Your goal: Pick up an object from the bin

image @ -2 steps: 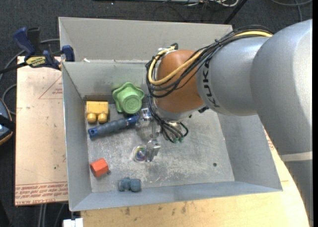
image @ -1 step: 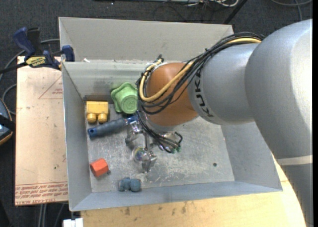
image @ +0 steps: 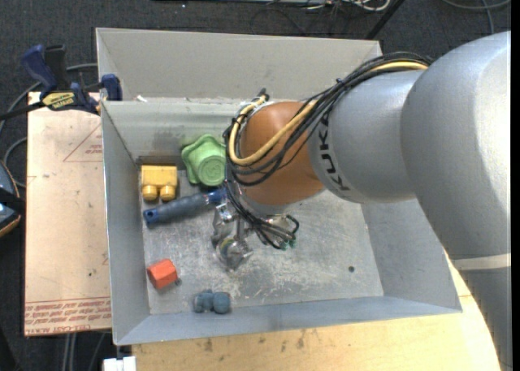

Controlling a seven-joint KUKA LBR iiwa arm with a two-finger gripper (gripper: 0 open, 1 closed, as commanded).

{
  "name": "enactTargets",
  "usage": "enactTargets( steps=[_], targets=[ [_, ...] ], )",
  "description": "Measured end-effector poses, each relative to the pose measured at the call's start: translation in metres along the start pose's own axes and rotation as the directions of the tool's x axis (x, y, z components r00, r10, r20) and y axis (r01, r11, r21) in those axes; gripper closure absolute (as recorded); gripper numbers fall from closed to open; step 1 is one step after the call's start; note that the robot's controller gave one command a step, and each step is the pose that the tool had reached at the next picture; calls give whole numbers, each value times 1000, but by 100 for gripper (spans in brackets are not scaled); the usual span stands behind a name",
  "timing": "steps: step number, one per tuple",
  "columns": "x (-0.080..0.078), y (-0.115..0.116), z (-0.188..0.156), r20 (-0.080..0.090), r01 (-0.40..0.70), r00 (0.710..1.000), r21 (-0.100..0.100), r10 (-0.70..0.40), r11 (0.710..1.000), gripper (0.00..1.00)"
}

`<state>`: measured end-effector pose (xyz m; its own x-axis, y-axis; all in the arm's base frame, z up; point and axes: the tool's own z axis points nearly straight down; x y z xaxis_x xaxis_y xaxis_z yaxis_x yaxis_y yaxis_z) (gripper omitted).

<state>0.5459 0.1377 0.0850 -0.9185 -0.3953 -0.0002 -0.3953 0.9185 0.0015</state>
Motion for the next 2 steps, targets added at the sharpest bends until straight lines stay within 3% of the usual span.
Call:
enactTargets(
  steps=[1,2],
  targets=[
    [-11,19,-162,12,137,991,4,-137,991,100],
    [-16,9,-150,3,147,989,1,-147,989,100]
  ],
)
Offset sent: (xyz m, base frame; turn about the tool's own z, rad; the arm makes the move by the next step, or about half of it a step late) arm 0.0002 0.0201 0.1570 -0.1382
